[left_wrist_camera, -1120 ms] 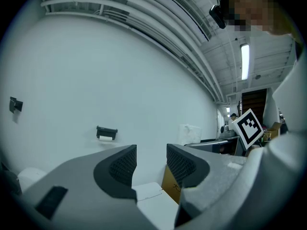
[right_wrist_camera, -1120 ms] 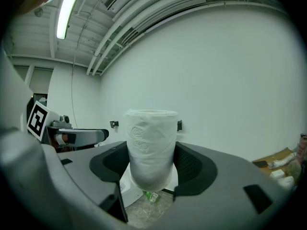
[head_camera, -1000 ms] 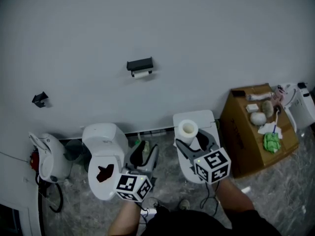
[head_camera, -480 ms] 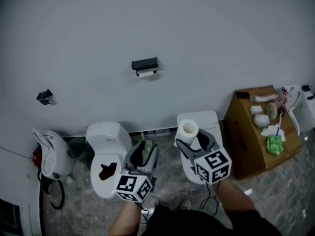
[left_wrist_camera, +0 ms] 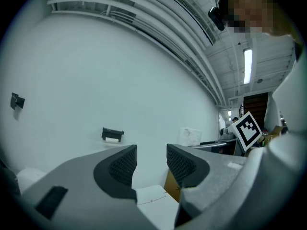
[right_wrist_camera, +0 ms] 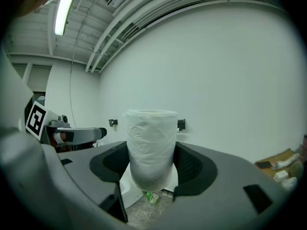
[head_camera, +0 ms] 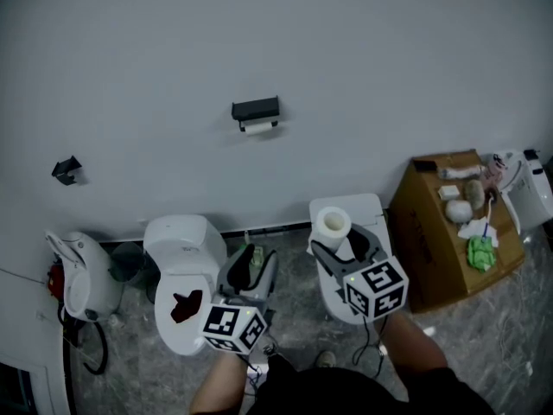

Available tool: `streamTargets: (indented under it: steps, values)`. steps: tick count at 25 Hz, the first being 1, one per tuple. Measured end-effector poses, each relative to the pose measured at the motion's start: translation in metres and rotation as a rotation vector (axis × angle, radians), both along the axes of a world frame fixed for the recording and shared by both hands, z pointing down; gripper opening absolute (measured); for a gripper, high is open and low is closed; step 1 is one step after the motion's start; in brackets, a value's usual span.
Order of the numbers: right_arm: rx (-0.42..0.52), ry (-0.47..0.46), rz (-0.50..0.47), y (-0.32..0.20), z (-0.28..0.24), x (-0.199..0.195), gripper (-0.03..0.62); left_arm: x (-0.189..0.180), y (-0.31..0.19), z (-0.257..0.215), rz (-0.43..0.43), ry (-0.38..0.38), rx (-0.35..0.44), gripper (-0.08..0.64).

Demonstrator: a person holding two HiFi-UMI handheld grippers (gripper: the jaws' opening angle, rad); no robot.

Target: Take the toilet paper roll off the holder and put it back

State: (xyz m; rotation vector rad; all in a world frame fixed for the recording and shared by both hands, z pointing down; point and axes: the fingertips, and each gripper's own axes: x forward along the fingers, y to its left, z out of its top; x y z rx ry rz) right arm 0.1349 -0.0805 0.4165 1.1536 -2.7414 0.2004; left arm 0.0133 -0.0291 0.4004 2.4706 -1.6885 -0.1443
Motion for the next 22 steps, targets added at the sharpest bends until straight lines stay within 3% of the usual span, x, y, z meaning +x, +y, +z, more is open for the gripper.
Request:
streamTargets:
  steps: [11,22]
  values:
    - [0.01,0.014,0.05,-0.061,-0.013,-0.135,0.282,-0.126,-0.057,-0.007,0.077,0.029,0.027,0.184]
    - [0.079,0.015,-0.005,-0.09,-0.043,-0.274,0.282,-0.234,-0.086,-0.013,0.082,0.043,0.056,0.184]
